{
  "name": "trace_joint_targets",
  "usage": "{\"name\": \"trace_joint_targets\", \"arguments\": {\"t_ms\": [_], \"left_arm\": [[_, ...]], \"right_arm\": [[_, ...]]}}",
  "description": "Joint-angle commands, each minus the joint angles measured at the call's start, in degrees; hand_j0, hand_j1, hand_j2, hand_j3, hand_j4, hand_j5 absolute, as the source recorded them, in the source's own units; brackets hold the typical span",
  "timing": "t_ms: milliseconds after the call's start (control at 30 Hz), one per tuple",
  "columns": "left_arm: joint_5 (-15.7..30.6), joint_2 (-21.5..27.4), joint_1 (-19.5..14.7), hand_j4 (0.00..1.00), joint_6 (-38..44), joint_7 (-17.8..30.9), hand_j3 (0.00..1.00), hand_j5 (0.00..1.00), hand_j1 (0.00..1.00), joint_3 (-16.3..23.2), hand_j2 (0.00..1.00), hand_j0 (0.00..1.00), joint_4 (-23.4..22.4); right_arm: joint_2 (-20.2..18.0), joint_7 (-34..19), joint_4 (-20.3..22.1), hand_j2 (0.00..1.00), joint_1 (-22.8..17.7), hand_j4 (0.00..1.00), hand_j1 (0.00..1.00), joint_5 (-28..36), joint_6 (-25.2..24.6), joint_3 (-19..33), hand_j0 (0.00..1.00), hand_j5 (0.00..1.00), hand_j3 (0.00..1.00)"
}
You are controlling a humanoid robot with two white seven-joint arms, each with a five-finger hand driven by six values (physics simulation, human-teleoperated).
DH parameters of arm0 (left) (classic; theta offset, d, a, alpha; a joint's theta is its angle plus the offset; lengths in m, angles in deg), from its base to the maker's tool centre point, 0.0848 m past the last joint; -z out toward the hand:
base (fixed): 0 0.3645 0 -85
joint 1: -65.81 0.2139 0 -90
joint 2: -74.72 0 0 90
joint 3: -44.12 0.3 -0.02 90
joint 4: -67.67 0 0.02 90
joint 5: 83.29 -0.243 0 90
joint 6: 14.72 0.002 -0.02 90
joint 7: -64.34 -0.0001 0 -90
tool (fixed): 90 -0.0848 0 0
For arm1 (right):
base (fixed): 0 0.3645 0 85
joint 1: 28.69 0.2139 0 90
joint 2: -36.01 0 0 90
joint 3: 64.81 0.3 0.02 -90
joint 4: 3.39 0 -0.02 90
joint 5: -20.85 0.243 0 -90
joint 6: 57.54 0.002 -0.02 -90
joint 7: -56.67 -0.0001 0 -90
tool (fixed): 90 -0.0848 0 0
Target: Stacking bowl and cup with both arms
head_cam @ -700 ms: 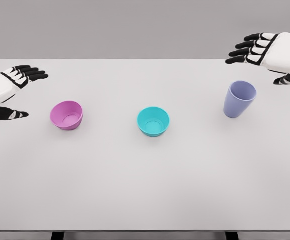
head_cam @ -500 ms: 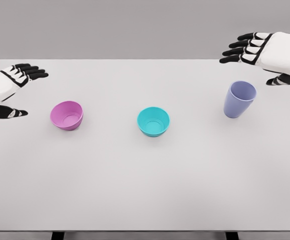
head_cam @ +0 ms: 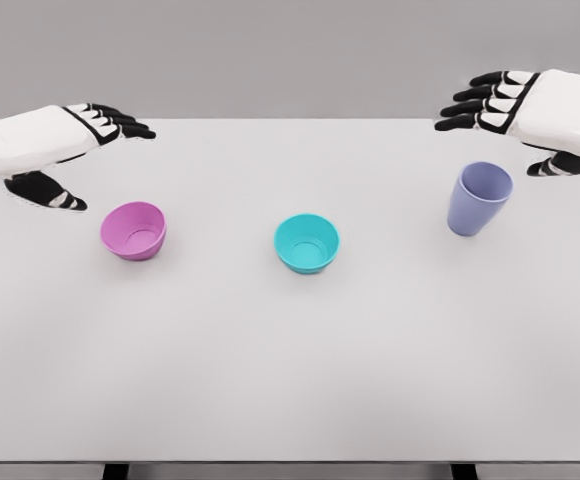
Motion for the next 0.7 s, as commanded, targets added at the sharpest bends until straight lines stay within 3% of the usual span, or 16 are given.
{"name": "trace_joint_targets", "arguments": {"t_ms": [0,100,200,367,667], "left_arm": [[0.57,0.64,-0.26,1.00,11.74,0.32,1.00,1.00,1.00,8.99,1.00,1.00,0.23],[0.49,0.64,-0.53,1.00,21.60,0.32,1.00,1.00,1.00,10.66,1.00,1.00,0.40],[0.48,1.52,-0.53,1.00,21.43,0.32,1.00,1.00,1.00,11.89,1.00,1.00,1.02],[0.48,2.05,-0.88,1.00,21.34,0.32,1.00,1.00,1.00,13.12,1.00,1.00,1.81],[-2.85,1.26,-2.20,1.00,21.51,0.32,1.00,1.00,1.00,15.93,1.00,1.00,1.55]], "right_arm": [[-0.84,0.03,-0.03,1.00,0.09,1.00,1.00,0.29,-0.18,-0.23,1.00,1.00,1.00],[-0.58,0.03,-0.03,1.00,0.53,1.00,1.00,0.29,-0.18,-0.14,1.00,1.00,1.00],[-0.40,0.03,-0.03,1.00,0.88,1.00,1.00,0.21,-0.18,0.12,1.00,1.00,1.00],[5.22,0.03,-0.12,1.00,0.26,1.00,1.00,0.12,-0.18,0.12,1.00,1.00,1.00],[5.22,0.03,-0.47,1.00,-0.96,1.00,1.00,0.12,-0.18,-0.58,1.00,1.00,1.00]]}}
